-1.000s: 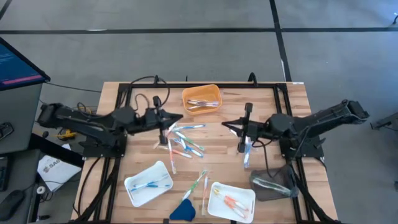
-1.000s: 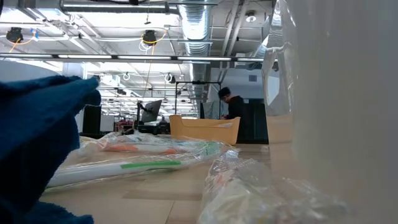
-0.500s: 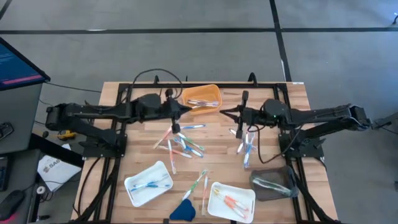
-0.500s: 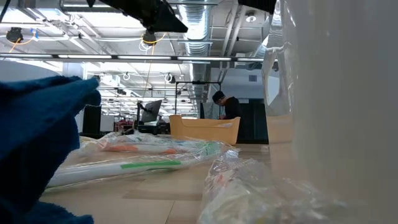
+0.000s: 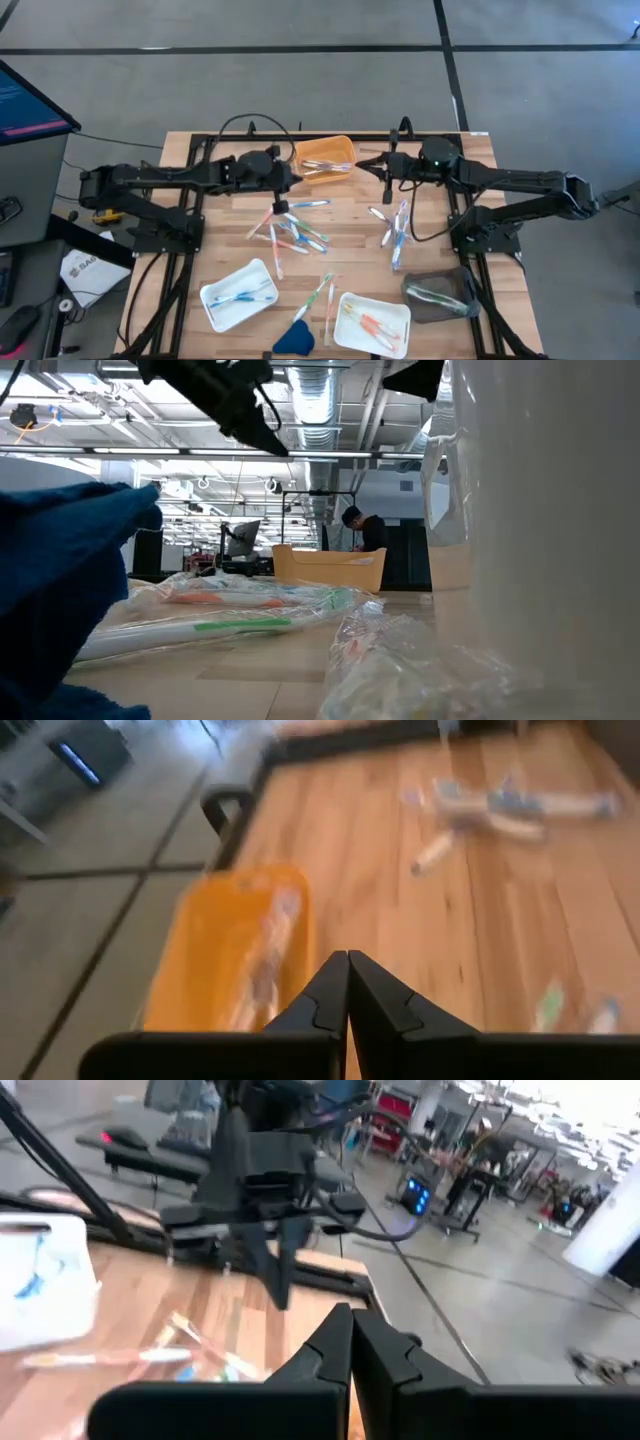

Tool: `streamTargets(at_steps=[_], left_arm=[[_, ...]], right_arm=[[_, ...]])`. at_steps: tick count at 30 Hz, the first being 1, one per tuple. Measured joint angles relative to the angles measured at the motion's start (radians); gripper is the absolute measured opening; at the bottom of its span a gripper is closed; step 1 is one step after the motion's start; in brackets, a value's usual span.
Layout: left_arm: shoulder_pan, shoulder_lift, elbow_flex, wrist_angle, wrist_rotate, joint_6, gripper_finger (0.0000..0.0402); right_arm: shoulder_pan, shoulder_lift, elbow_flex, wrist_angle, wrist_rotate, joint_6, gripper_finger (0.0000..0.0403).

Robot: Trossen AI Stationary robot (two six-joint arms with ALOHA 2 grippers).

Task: Pick & Place Toothbrushes
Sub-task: Put the blue toothbrush into the left white bin

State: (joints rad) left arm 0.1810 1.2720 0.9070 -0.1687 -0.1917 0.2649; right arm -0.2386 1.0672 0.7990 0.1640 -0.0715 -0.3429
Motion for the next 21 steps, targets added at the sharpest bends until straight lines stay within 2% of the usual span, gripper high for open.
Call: streamTargets(at_steps=[7,15,21], left_arm=[[0.004,0.127,0.001,-0.092,0.008,-0.005,0.0015],[0.011,0.330,0.032,-0.087,0.001,-0.016,0.0098],[0.011,0.392,0.048,-0.082,-0.001,-0.016,0.0145]], right_arm=[[-0.049,0.000,0.008,-0.011,-0.006,-0.023,0.0000],[-0.122,0.000,0.008,-0.010,-0.046,-0.023,0.0000],[-0.138,0.001,0.008,-0.028,-0.067,-0.015,0.0000]])
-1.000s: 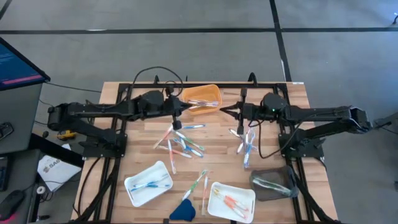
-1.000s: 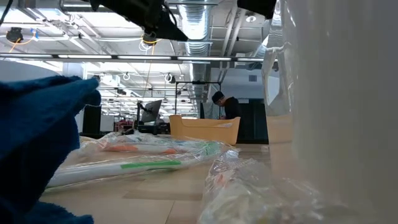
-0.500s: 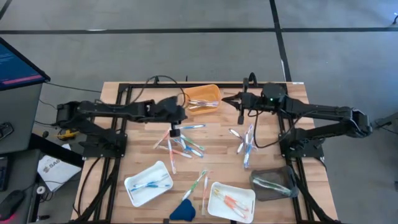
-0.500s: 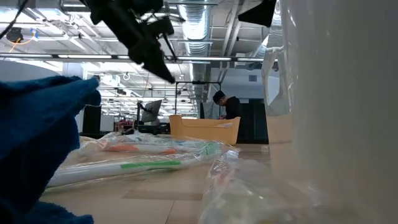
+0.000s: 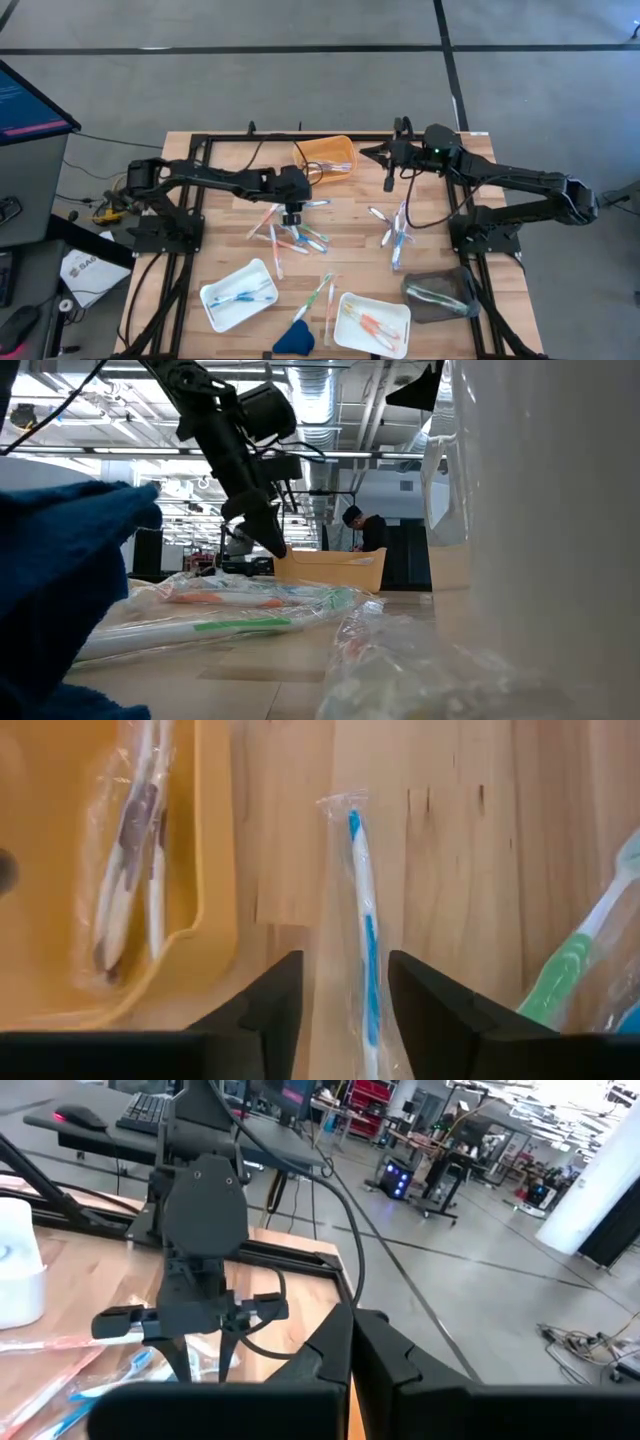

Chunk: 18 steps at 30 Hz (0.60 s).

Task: Pick & Place Toothbrushes
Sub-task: Put the blue toothbrush into the left white bin

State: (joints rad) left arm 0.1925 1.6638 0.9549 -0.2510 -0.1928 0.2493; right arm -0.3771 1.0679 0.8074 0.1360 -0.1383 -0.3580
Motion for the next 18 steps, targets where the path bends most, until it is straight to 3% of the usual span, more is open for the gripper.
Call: streamTargets(at_steps=[18], left_arm=[[0.006,0.014,-0.001,-0.019,0.090,-0.077,0.0159]], right_arm=[[-0.005,0.000,0.000,-0.011,-0.022,-0.007,0.0000]])
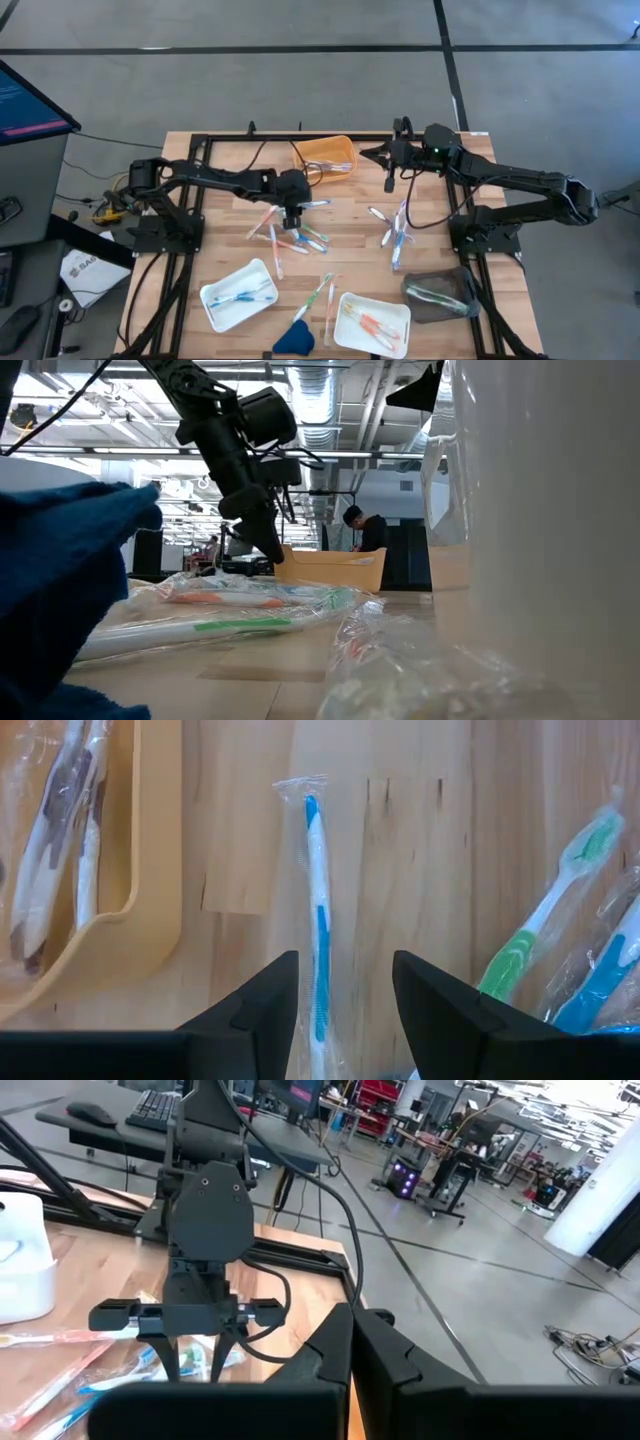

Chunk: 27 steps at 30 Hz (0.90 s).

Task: Pick & Place Toothbrushes
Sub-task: Put the blue toothbrush into the left white bin

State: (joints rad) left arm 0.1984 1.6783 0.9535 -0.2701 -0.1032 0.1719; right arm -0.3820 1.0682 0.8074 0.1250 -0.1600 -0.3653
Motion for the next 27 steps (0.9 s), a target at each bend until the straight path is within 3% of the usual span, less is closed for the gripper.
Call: streamTargets(at_steps=[16,27], left_arm=[[0.024,0.000,-0.053,0.033,-0.005,-0.094,0.0159],[0.024,0.102,-0.052,0.073,-0.002,-0.072,0.0159]], right_arm=[[0.000,0.000,0.000,-0.002,0.000,-0.001,0.0000],[0.000,0.000,0.000,-0.006,0.000,0.000,0.0000]])
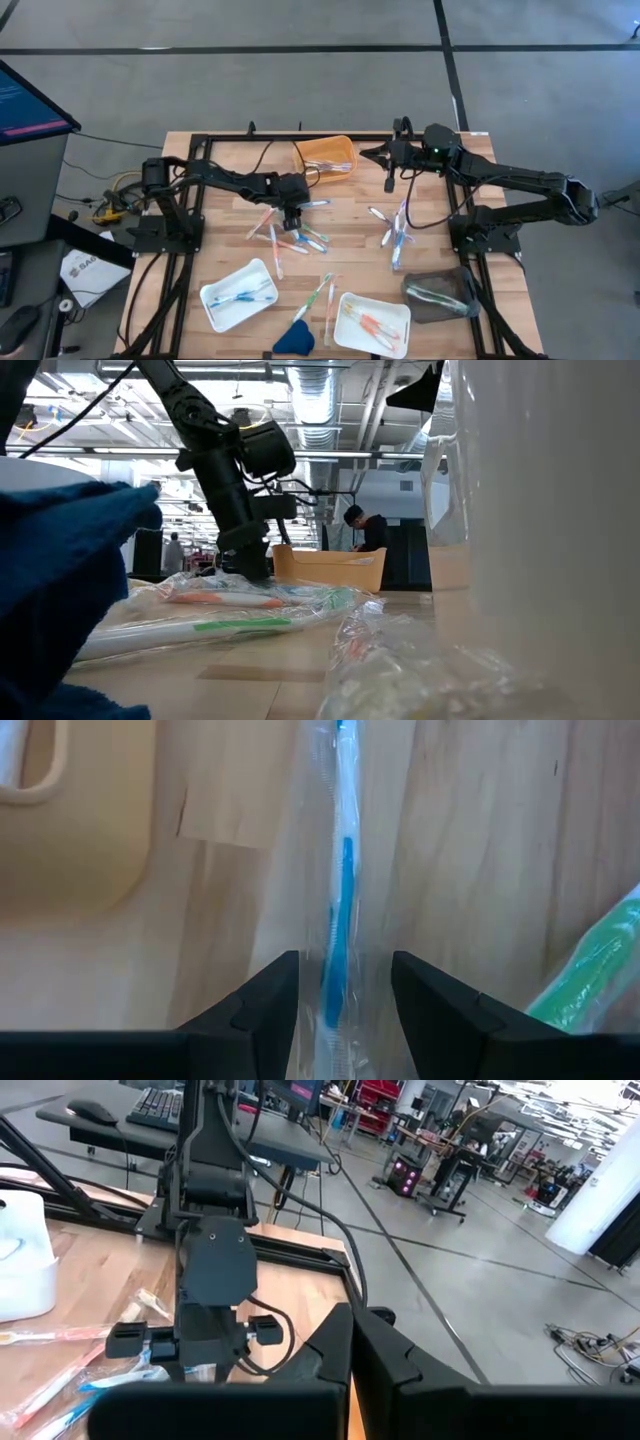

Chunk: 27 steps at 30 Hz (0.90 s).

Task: Pick & Place Toothbrushes
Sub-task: Put the blue toothbrush into the left white bin

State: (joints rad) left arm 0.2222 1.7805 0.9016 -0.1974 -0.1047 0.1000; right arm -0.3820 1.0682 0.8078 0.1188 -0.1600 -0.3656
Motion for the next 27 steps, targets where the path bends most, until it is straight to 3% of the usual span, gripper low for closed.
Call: streamTargets(at_steps=[7,16,27], left_arm=[[0.000,-0.007,0.000,0.006,0.000,0.001,0.0131],[0.000,-0.001,0.000,0.006,0.001,0.008,0.0019],[-0.009,-0.005,0.004,0.001,-0.030,-0.009,0.0013]], right_arm=[[0.000,0.000,0.000,-0.002,0.000,-0.004,0.0000],[0.000,0.000,0.000,-0.004,0.000,-0.003,0.0000],[0.003,0.000,0.000,-0.006,0.000,0.000,0.0000]])
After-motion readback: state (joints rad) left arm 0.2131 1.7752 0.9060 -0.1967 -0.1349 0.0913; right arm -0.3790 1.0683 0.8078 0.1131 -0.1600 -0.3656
